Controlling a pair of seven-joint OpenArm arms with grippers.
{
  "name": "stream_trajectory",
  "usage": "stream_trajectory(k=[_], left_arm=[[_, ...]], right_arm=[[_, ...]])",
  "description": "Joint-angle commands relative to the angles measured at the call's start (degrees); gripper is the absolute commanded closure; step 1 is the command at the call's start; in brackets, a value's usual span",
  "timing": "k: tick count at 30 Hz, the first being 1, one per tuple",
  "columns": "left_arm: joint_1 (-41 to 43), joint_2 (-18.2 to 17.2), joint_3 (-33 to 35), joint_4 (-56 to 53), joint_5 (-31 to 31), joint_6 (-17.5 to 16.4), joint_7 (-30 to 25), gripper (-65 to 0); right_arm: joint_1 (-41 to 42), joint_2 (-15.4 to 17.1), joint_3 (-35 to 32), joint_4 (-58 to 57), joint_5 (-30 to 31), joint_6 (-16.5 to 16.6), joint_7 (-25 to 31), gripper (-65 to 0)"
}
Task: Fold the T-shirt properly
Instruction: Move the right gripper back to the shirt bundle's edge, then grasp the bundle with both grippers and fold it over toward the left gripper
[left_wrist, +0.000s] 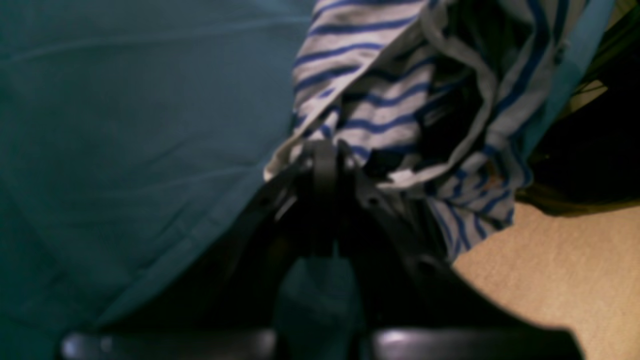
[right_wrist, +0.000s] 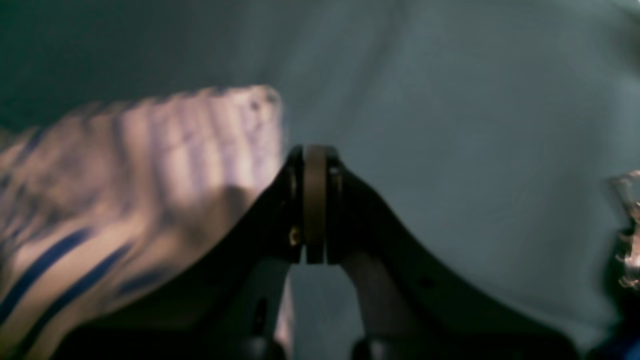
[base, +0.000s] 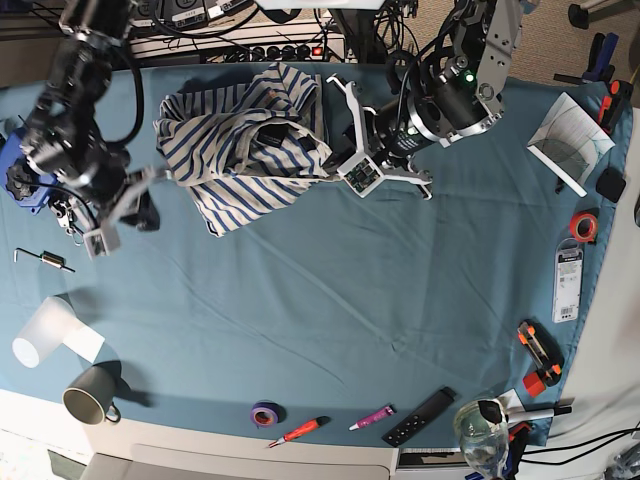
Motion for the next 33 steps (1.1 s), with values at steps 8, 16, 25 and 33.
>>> stream_trajectory(k=[8,16,25,33], left_arm=[[0.5,0.0,-0.1,1.0,-0.6,-0.2,-1.2,0.0],[0.5,0.0,-0.1,1.0,-0.5,-0.2,-1.2,0.0],[0.5,0.0,0.0,1.0,-0.8,-0.7,-1.1,0.0],[3.3,0.1,0.1,1.0,-8.9,-7.6,0.3,0.0]], right_arm=[[2.3,-0.6,-9.6,-5.9,5.1,0.8,-7.8,0.0],[-0.3,-0.6,-11.7,-4.2,12.7,2.3,-14.2,0.0],[-0.9,-0.6,-7.4,-1.6,12.6,3.3,-11.8,0.0],[-0.6,-0.6,-3.1,-1.4,20.2,4.2,-9.3,0.0]])
